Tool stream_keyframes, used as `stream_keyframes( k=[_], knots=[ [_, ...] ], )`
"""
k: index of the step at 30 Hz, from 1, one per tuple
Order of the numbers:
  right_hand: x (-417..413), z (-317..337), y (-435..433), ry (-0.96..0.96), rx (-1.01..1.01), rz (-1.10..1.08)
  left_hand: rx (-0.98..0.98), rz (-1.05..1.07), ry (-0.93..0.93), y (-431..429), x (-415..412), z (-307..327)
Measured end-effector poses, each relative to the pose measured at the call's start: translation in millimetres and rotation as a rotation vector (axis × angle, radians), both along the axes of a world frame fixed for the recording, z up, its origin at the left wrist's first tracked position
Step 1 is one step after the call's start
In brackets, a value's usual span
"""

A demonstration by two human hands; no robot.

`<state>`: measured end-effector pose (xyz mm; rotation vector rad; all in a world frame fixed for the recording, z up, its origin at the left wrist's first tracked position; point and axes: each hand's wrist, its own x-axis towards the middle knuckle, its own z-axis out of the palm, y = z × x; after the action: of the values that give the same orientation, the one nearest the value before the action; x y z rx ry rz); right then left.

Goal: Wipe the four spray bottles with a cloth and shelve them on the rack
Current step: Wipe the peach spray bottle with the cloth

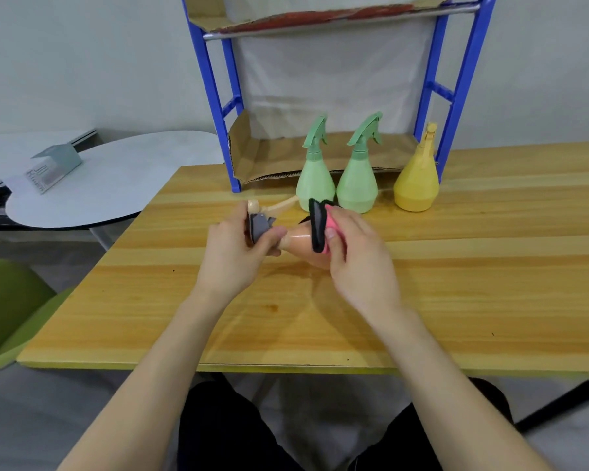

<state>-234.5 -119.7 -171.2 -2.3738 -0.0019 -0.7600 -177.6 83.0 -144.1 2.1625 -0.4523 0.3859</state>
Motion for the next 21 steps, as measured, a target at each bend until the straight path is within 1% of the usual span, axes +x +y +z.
stream_keyframes(
  k=[3,4,5,6,8,9,10,11,13,14,15,17,19,20,21],
  knots=[
    [1.5,-0.6,28.2,-0.116,-0.199,0.045,0.036,0.022,0.000,-9.4,-2.8,1.2],
    [2.7,-2.5,30.8,-0.125,-0.211,0.068,0.036,0.020,0.010,-9.1,-2.8,1.0],
    [4.2,-4.1,27.8,-0.124,-0.189,0.073,0.011,0.013,0.036,-8.3,-3.0,1.1],
    [6.6,-3.8,19.8,-0.105,-0.125,0.050,-0.022,0.006,0.064,-7.1,-4.1,1.2],
    [11.7,0.9,-4.6,-0.008,0.066,-0.077,-0.050,0.025,0.097,-4.2,-6.5,0.8],
    [11.5,1.9,-12.8,0.049,0.126,-0.135,-0.055,0.036,0.100,-4.0,-7.5,1.1],
    [8.7,3.2,-13.7,0.063,0.125,-0.143,-0.054,0.042,0.092,-4.3,-7.1,1.1],
    [4.5,6.2,-7.2,0.013,0.074,-0.102,-0.048,0.042,0.075,-5.5,-6.5,1.9],
    [-2.1,4.6,15.6,-0.089,-0.120,0.055,-0.015,0.035,0.041,-8.1,-4.7,4.2],
    [-2.5,0.5,22.2,-0.105,-0.178,0.116,0.001,0.033,0.034,-8.5,-4.8,5.9],
    [0.2,-2.1,22.3,-0.099,-0.181,0.147,0.010,0.031,0.034,-7.9,-5.0,7.0],
    [5.5,0.1,8.9,-0.057,-0.049,0.084,0.006,0.031,0.045,-5.4,-6.5,7.5],
    [5.9,4.2,-8.2,0.034,0.124,-0.064,-0.008,0.043,0.066,-4.8,-8.0,6.3],
    [3.0,6.3,-10.8,0.061,0.136,-0.110,-0.015,0.052,0.074,-6.3,-8.9,6.2],
    [-0.7,8.9,-7.0,0.034,0.086,-0.120,-0.016,0.061,0.076,-7.9,-8.4,6.0]
  ],
)
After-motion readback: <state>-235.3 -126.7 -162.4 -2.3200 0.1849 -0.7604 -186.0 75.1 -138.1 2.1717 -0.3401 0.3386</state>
